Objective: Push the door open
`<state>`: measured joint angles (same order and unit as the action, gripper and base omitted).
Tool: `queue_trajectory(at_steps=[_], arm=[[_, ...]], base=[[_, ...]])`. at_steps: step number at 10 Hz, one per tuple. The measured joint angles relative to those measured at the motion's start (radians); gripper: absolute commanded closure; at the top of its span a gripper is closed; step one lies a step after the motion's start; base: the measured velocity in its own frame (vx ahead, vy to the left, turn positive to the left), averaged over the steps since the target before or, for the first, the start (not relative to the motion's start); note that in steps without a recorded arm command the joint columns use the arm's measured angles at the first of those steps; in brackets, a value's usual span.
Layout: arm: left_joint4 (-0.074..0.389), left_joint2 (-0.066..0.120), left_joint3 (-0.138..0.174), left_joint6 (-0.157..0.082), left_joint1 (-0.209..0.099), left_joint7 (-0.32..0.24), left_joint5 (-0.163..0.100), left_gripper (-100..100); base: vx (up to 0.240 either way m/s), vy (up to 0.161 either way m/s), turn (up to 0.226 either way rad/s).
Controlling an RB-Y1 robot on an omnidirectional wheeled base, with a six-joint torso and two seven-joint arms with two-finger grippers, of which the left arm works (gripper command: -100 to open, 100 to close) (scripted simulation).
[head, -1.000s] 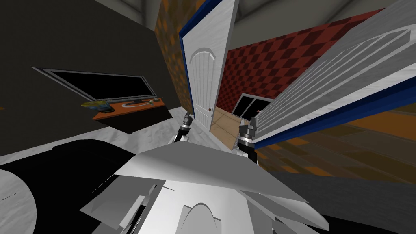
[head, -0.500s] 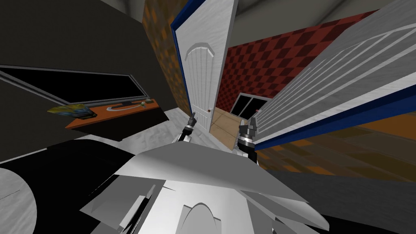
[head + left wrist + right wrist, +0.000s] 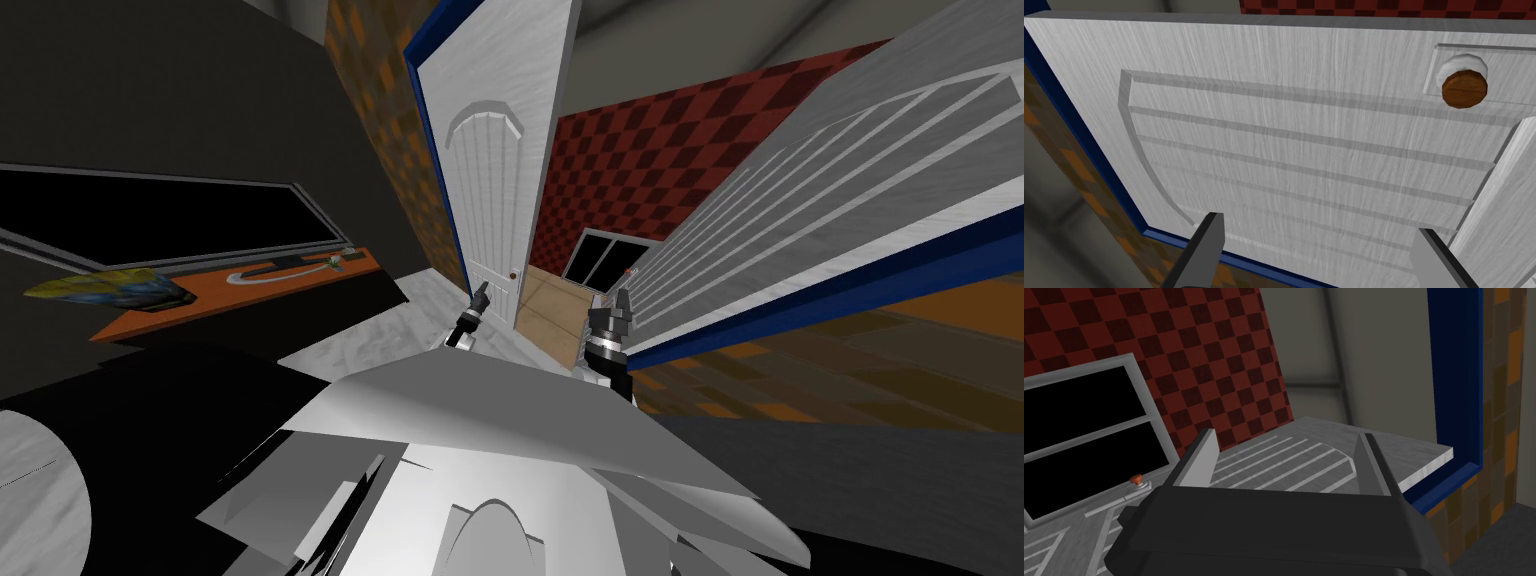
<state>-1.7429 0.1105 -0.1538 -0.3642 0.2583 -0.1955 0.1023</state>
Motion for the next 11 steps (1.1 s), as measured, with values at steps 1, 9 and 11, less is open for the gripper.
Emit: queue_trajectory(at_steps=[1,9,11], arm=[[0.019,0.004,-0.010,0.008,-0.011,-0.002,-0.001,-100],[0.203,0.026,-0.086,0.049,-0.107,-0.010,-0.006,-100],[0.234,0.032,-0.105,0.060,-0.122,-0.012,-0.007,-100]], base=[[0.089,0.096,-0.109],[0.084,0.084,-0.097],[0.100,0.070,-0.075]])
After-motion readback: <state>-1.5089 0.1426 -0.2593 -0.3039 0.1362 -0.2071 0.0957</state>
